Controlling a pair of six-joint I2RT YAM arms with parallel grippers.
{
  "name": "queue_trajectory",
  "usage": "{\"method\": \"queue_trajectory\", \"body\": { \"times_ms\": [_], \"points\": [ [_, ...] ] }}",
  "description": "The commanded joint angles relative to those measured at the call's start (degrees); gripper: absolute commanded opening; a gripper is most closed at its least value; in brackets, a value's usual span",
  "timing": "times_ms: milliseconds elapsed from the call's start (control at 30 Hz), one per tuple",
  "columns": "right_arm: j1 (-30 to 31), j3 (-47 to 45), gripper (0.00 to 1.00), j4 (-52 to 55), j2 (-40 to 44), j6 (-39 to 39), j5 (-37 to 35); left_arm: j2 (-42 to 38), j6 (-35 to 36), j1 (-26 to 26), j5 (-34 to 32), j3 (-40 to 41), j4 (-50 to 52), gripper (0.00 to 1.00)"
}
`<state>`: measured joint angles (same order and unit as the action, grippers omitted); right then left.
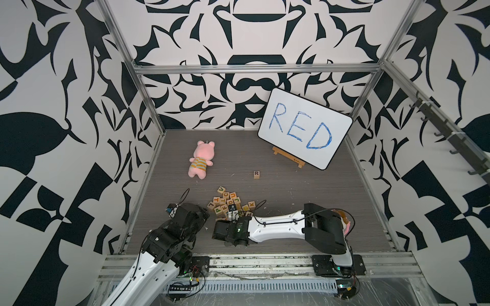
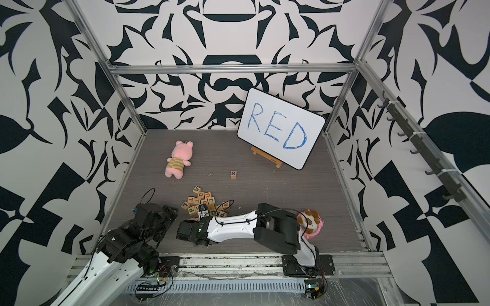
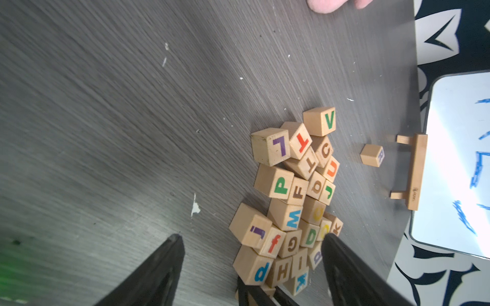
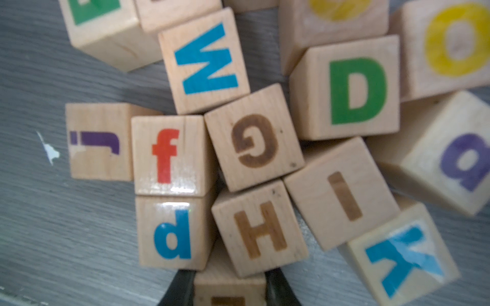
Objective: Assemble the uppercase word "red" with letter blocks
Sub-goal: Pick up the letter block from the center of the board.
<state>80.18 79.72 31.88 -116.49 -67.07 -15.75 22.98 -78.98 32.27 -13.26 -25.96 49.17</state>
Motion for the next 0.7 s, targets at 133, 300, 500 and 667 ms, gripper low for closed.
{"method": "queue_trajectory", "body": {
  "times_ms": [133,300,500,667],
  "points": [
    [0.06,-3.23,0.13,-3.49,5.2,3.41,0.4,-2.47,-1.74,0.16,0.45,1.23,1.9,0.86],
    [0.02,-5.3,0.08,-4.79,10.76,8.67,-1.62,-2.81,-0.53,0.16,0.43,-0.48,0.23,0.8],
    [0.06,-10.76,0.06,-6.68,19.47,11.43,-3.61,1.42,4.28,0.16,1.88,-3.2,-2.23,0.77],
    [-0.61,-13.03,0.04,-2.1,26.19,16.39,-10.03,8.43,8.27,0.16,5.28,-5.23,-9.34,0.77]
  ]
}}
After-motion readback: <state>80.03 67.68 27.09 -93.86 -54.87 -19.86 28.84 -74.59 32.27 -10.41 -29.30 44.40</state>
